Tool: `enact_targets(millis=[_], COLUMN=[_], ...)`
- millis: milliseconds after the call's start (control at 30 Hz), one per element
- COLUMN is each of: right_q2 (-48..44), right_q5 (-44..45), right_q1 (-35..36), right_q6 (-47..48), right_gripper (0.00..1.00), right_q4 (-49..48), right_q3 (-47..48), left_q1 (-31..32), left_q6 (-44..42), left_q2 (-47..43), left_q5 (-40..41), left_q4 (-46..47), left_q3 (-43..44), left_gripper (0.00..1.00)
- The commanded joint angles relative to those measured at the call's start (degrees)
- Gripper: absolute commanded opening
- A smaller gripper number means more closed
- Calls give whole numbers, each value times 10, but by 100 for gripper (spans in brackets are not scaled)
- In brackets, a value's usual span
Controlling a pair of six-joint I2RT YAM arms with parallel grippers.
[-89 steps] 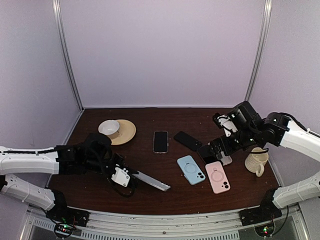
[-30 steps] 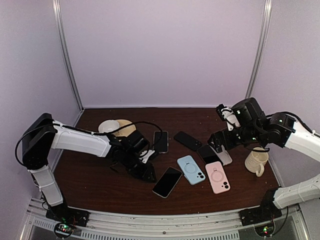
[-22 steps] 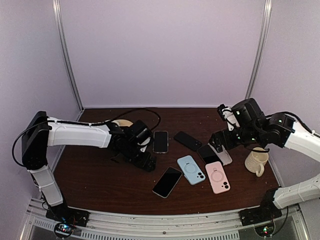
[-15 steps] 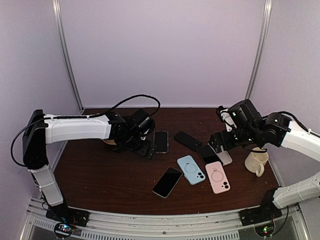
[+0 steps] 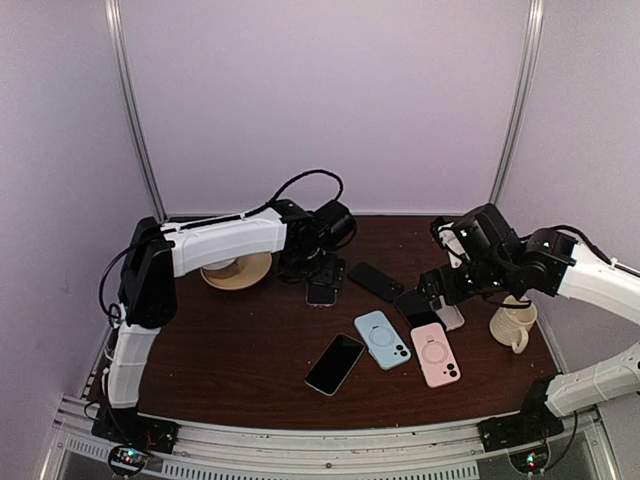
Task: Take the phone out of the phone case
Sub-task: Pick up the phone with the phone case from the center of the board.
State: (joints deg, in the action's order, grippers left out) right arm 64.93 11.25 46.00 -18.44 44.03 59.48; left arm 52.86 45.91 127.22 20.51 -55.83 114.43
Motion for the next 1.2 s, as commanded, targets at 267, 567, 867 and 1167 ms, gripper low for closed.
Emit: enact_targets(millis=[267, 567, 867, 1167], right_q2=[-11, 1, 15, 28], right_q5=[-12, -17, -20, -19], right_q1=[0, 0, -1, 0], right_q6=[-3, 2, 8, 10], right_gripper=[99, 99, 99, 99], right_q4=[-12, -17, -18, -16], right_q3=[-33, -38, -35, -32], left_q1=[-11, -14, -22, -36], left_q6=[23, 37, 49, 62], left_q2=[92, 135, 149, 157], left_q5=[-48, -46, -25, -54], left_q4=[33, 51, 59, 101], left_q3=[63, 85, 78, 44], left_gripper=[97, 97, 98, 91])
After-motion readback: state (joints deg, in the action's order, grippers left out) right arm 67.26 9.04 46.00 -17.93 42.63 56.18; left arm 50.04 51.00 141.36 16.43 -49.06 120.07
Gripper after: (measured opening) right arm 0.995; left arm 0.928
